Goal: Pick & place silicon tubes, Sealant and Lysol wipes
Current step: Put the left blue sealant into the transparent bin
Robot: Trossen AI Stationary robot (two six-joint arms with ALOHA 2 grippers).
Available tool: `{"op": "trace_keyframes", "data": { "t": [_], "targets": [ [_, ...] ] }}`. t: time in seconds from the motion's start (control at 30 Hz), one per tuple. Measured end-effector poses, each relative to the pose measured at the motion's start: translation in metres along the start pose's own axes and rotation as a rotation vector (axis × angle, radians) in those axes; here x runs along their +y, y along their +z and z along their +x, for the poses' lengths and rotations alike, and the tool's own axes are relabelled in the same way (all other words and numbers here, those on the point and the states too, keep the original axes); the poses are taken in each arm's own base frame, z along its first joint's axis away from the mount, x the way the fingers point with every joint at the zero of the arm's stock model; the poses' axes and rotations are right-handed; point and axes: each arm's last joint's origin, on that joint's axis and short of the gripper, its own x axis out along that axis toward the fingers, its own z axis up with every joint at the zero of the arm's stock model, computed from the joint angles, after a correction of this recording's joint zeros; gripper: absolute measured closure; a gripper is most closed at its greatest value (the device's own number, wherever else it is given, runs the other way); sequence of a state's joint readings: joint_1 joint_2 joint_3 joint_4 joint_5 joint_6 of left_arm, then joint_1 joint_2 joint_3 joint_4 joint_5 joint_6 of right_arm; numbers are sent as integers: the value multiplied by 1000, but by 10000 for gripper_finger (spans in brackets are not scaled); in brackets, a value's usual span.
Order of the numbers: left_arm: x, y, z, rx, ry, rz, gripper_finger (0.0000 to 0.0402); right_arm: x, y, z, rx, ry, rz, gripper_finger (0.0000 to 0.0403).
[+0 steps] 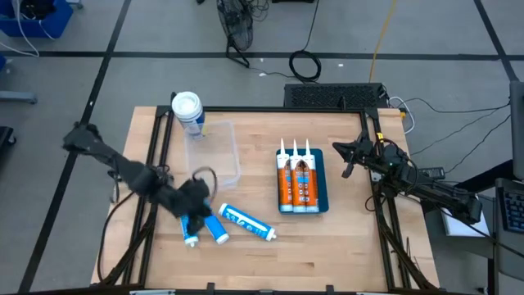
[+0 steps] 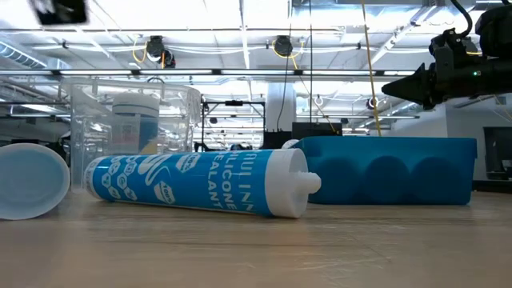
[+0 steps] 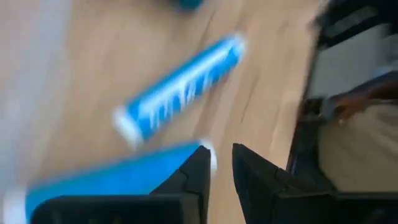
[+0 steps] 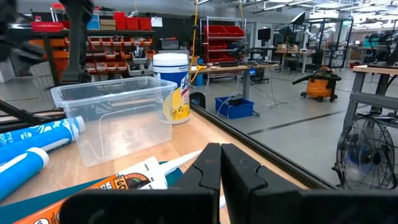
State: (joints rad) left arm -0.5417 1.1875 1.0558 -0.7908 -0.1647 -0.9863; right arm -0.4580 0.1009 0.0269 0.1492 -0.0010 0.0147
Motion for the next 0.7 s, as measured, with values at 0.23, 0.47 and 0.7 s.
{"op": "trace_keyframes", "data": {
  "t": [0.23,0.47,0.7],
  "targets": [
    [-56,-17,10,140,253,-555,396,0,0,0,-3,0,0,403],
    [-48,-67,38,254,579,-1023,332,0,0,0,-3,0,0,403],
    [-16,-64,69,190,611,-1118,232,0,0,0,-3,0,0,403]
  ]
}}
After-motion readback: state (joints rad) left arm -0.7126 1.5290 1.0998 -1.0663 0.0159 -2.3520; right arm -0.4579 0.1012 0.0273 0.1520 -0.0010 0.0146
